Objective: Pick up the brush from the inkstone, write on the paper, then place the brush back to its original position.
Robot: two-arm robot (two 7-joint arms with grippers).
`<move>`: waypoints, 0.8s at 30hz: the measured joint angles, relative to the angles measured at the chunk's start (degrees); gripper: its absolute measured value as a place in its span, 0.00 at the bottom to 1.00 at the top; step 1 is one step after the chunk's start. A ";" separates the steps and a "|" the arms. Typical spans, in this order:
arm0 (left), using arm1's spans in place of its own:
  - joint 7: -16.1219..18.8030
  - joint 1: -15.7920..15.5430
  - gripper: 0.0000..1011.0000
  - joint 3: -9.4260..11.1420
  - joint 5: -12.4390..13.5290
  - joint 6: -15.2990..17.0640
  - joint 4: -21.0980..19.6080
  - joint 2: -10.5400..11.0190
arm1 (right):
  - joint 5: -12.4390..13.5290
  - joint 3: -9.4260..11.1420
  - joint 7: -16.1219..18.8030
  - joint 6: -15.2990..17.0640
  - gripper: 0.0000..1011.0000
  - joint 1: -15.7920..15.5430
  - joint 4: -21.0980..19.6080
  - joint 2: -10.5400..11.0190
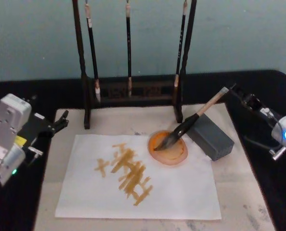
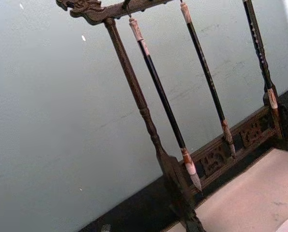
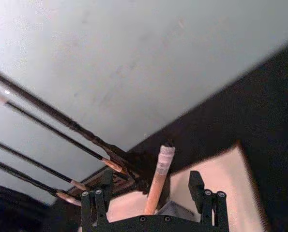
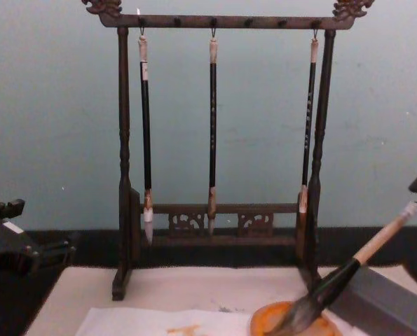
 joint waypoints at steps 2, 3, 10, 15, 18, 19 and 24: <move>0.00 0.00 1.00 0.00 0.00 0.00 0.00 0.00 | -4.47 -0.42 0.44 -4.53 0.99 -2.00 -2.33 0.97; 0.00 0.00 1.00 0.00 0.00 0.00 0.00 0.00 | -4.47 -0.42 0.44 -4.53 0.99 -2.00 -2.33 0.97; 0.00 0.00 1.00 0.00 0.00 0.00 0.00 0.00 | -24.99 -3.38 2.61 -21.94 0.99 -5.46 -3.91 1.58; 0.00 0.00 1.00 0.00 0.00 0.00 0.00 0.00 | -36.87 -5.63 2.82 -31.17 0.99 -5.77 -1.77 0.87; 0.00 0.00 1.00 0.00 0.00 0.00 0.00 0.00 | -46.21 -7.33 1.14 -36.63 0.99 -6.05 -0.51 0.34; 0.00 0.00 1.00 0.00 0.00 0.00 0.00 0.00 | -47.46 -7.56 0.85 -37.20 0.99 -6.11 -0.33 0.26; 0.00 0.00 1.00 0.00 0.00 0.00 0.00 0.00 | -52.84 -8.45 -0.12 -38.91 0.99 -6.69 -0.08 0.07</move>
